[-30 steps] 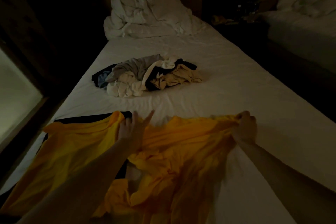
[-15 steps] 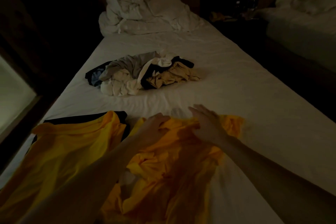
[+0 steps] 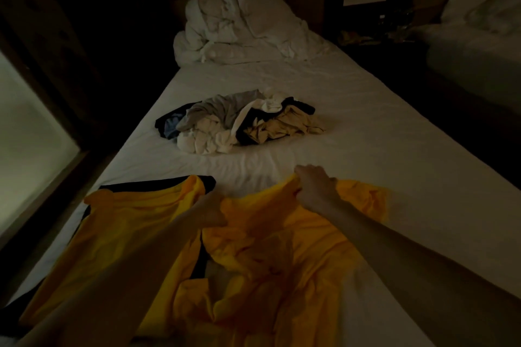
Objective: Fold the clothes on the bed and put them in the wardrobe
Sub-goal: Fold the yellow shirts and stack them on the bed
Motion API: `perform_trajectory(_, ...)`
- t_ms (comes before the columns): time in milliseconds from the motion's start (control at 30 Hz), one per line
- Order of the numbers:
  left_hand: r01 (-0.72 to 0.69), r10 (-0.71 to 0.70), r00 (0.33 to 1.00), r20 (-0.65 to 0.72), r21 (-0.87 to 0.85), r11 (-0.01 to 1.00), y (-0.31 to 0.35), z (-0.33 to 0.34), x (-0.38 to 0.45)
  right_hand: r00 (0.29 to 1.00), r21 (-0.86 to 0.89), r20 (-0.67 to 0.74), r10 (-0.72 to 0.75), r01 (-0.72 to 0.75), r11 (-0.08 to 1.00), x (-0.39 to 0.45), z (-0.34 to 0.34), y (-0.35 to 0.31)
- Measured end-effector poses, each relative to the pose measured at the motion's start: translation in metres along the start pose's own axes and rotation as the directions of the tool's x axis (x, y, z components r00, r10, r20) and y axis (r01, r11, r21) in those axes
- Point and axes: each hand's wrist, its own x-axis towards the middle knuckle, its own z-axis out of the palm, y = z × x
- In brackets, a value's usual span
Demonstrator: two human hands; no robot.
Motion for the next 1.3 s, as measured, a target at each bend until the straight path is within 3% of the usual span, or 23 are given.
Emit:
perform_trajectory(67,-0.023,0.028,0.999,0.015,-0.293,0.956,0.007,-0.006,-0.011,0.983,0.023,-0.171,-0.063,0.068,0.997,-0.007,-0.019,-0.001)
perform_trajectory(167,-0.058,0.047,0.998,-0.036,-0.771,0.634,0.021,-0.020,-0.031,0.958,0.301,-0.268,-0.107,0.188,0.935,-0.023,-0.057,0.000)
perform_trajectory(233,-0.051,-0.031,0.997,-0.069,-0.911,0.409,0.033,-0.033,-0.045,0.966,0.478,-0.232,-0.111,0.212,0.852,-0.037,-0.085,0.000)
perform_trajectory(267,-0.097,-0.044,0.992,-0.121,-0.929,0.358,0.040,-0.041,-0.053,0.966,0.506,-0.229,-0.121,0.224,0.833,-0.043,-0.097,0.002)
perform_trajectory(333,-0.294,0.010,0.948,-0.319,-0.861,0.415,0.052,-0.061,-0.072,0.962,0.563,-0.243,-0.127,0.247,0.789,-0.055,-0.118,0.006)
perform_trajectory(433,-0.548,0.149,0.809,-0.569,-0.636,0.543,0.061,-0.094,-0.096,0.955,0.683,-0.293,-0.050,0.246,0.688,-0.067,-0.148,0.006)
perform_trajectory(500,-0.601,0.198,0.772,-0.604,-0.590,0.539,0.066,-0.115,-0.116,0.948,0.617,-0.318,-0.018,0.222,0.755,-0.071,-0.169,0.005)
perform_trajectory(633,-0.550,0.217,0.832,-0.511,-0.702,0.452,0.089,-0.146,-0.156,0.922,0.271,-0.377,-0.087,0.199,0.942,-0.085,-0.206,0.003)
perform_trajectory(700,-0.511,0.197,0.857,-0.476,-0.739,0.439,0.104,-0.158,-0.180,0.879,0.157,-0.466,-0.099,0.193,0.969,-0.095,-0.223,-0.002)
perform_trajectory(800,-0.543,0.157,0.823,-0.546,-0.675,0.500,0.113,-0.172,-0.203,0.807,0.141,-0.584,-0.086,0.206,0.968,-0.121,-0.251,-0.015)
perform_trajectory(867,-0.587,0.149,0.744,-0.652,-0.530,0.611,0.114,-0.180,-0.218,0.770,0.149,-0.632,-0.091,0.236,0.960,-0.139,-0.269,-0.020)
perform_trajectory(967,-0.588,0.126,0.562,-0.818,-0.287,0.756,0.120,-0.192,-0.248,0.698,0.113,-0.699,-0.155,0.322,0.940,-0.169,-0.294,-0.025)
perform_trajectory(1100,-0.575,0.090,0.316,-0.944,-0.115,0.810,0.138,-0.212,-0.296,0.602,0.083,-0.770,-0.212,0.424,0.902,-0.212,-0.331,-0.037)
perform_trajectory(1200,-0.469,0.023,0.186,-0.982,-0.069,0.881,0.147,-0.229,-0.335,0.594,0.115,-0.731,-0.337,0.594,0.796,-0.248,-0.363,-0.044)
perform_trajectory(1300,-0.447,0.056,0.069,-0.996,0.019,0.894,0.150,-0.246,-0.369,0.587,0.154,-0.710,-0.389,0.669,0.727,-0.274,-0.391,-0.043)
